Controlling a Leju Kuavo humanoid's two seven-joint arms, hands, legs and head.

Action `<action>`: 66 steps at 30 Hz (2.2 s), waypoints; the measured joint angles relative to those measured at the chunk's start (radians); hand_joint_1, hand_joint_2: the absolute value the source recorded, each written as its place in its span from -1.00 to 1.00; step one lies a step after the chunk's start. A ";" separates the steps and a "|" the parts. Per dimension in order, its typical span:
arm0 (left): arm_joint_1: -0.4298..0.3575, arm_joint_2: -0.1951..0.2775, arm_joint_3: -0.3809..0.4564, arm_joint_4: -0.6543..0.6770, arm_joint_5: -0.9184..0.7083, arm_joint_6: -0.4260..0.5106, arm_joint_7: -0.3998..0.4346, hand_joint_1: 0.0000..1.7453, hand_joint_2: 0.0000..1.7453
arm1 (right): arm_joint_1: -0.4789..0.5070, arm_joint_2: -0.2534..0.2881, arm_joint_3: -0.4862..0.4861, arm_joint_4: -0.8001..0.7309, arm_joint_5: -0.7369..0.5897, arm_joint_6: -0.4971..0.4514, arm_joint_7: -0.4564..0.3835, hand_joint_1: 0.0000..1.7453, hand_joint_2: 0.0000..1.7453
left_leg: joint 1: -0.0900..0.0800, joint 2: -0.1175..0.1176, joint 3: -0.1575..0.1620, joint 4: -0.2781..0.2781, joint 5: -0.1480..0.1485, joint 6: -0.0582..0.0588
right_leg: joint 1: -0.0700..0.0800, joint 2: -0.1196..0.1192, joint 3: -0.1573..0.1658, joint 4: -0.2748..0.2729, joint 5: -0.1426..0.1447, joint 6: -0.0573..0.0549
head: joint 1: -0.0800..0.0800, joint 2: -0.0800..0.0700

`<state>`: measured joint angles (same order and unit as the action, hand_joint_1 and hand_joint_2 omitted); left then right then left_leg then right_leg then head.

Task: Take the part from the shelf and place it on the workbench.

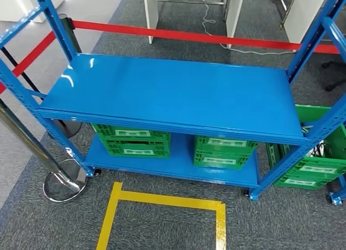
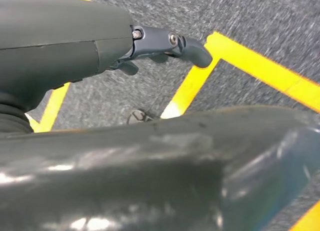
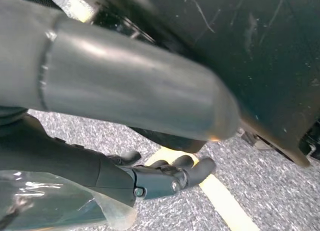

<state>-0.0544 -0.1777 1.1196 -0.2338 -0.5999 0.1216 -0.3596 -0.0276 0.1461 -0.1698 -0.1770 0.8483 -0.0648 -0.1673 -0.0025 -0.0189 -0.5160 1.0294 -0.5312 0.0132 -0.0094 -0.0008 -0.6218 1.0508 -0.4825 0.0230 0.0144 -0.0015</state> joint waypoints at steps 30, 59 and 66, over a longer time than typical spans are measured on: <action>-0.002 0.001 0.002 0.000 -0.008 -0.004 0.002 -1.00 -1.00 | -0.004 0.003 -0.001 -0.001 0.011 -0.007 -0.005 -1.00 -1.00 | -0.004 0.010 -0.022 -0.008 0.021 0.009 | 0.000 0.001 0.037 -0.015 -0.011 0.005 | -0.002 0.000; -0.001 0.000 0.013 0.001 -0.008 -0.014 0.003 -1.00 -1.00 | -0.002 -0.002 -0.003 -0.001 0.001 -0.004 -0.006 -1.00 -1.00 | 0.009 0.013 -0.017 -0.006 0.017 0.008 | -0.006 0.000 0.015 0.037 -0.023 0.021 | -0.005 0.000; -0.004 -0.001 0.014 0.001 -0.009 -0.016 0.000 -1.00 -1.00 | -0.002 -0.002 -0.012 -0.001 -0.005 -0.004 -0.012 -1.00 -1.00 | 0.009 0.014 -0.040 0.074 -0.040 -0.022 | -0.009 -0.001 0.057 -0.020 -0.023 -0.014 | -0.012 0.000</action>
<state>-0.0582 -0.1784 1.1334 -0.2331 -0.6085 0.1060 -0.3599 -0.0297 0.1442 -0.1816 -0.1781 0.8436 -0.0690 -0.1788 0.0062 -0.0053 -0.5563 1.1037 -0.5714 -0.0089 -0.0189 -0.0020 -0.5643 1.0307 -0.5054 0.0091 0.0025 -0.0015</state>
